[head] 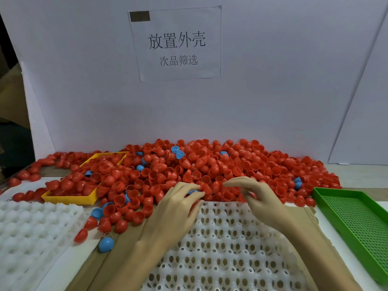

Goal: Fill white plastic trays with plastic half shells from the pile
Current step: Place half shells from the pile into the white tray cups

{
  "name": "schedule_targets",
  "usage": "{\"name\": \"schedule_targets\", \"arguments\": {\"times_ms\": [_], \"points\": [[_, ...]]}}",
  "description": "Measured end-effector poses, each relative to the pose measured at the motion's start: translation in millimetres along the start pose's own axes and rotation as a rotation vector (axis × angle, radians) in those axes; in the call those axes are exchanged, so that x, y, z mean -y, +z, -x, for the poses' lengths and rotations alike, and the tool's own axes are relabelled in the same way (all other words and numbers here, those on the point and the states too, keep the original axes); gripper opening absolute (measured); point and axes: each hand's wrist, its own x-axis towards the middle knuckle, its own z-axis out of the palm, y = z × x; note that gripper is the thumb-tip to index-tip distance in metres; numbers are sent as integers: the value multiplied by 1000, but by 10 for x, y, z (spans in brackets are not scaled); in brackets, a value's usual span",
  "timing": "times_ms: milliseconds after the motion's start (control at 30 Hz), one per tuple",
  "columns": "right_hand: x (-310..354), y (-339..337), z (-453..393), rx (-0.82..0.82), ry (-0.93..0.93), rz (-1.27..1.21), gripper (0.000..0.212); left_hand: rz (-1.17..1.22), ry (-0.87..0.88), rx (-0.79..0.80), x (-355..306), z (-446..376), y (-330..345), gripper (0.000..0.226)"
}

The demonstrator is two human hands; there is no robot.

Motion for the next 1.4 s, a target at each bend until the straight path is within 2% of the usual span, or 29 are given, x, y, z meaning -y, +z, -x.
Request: {"name": "schedule_targets", "arguments": {"times_ms": [67, 133, 200, 300, 400, 500, 633, 733, 800, 967, 1033, 1100, 1200, 1300, 1400], "points": [[59, -41, 36, 31, 23, -267, 63, 201, -95, -13, -120, -10, -12, 34], [119, -65, 67, 91, 27, -475, 55, 397, -165, -12, -250, -11, -19, 44], [163, -69, 87, 163, 21, -607, 48, 530, -213, 10, -351, -11, -39, 53], [201, -56, 105, 232, 14, -723, 44, 602, -275, -38, -410, -18, -75, 50], [231, -40, 110, 228, 10, -718, 40, 690, -342, -71, -418, -33, -92, 44], [276, -23, 105, 165, -20, -590, 38, 888, -385, 39, -415, -69, -138, 43], [276, 19, 103, 104, -53, -516, 61, 1001, -365, 147, -395, -77, -188, 27], [226, 14, 95, 83, -25, -546, 71, 1039, -442, 122, -378, -84, -195, 17], [187, -13, 96, 43, 3, -555, 68, 1012, -478, 75, -328, -87, -178, 11], [99, -50, 110, -29, 96, -578, 51, 967, -535, 61, -227, -90, -145, 16], [85, -50, 106, -43, 124, -567, 44, 838, -527, 23, -182, -76, -115, 19], [74, -41, 103, -47, 146, -553, 39, 614, -459, 4, -152, -72, -97, 23], [48, -26, 107, -47, 176, -534, 42, 505, -364, 12, -113, -105, -72, 19], [20, -39, 108, -59, 188, -523, 44, 326, -271, 79, -54, -145, 16, 11], [-9, -64, 106, -80, 197, -523, 42, 75, -125, 139, -4, -164, 116, 17]]}}
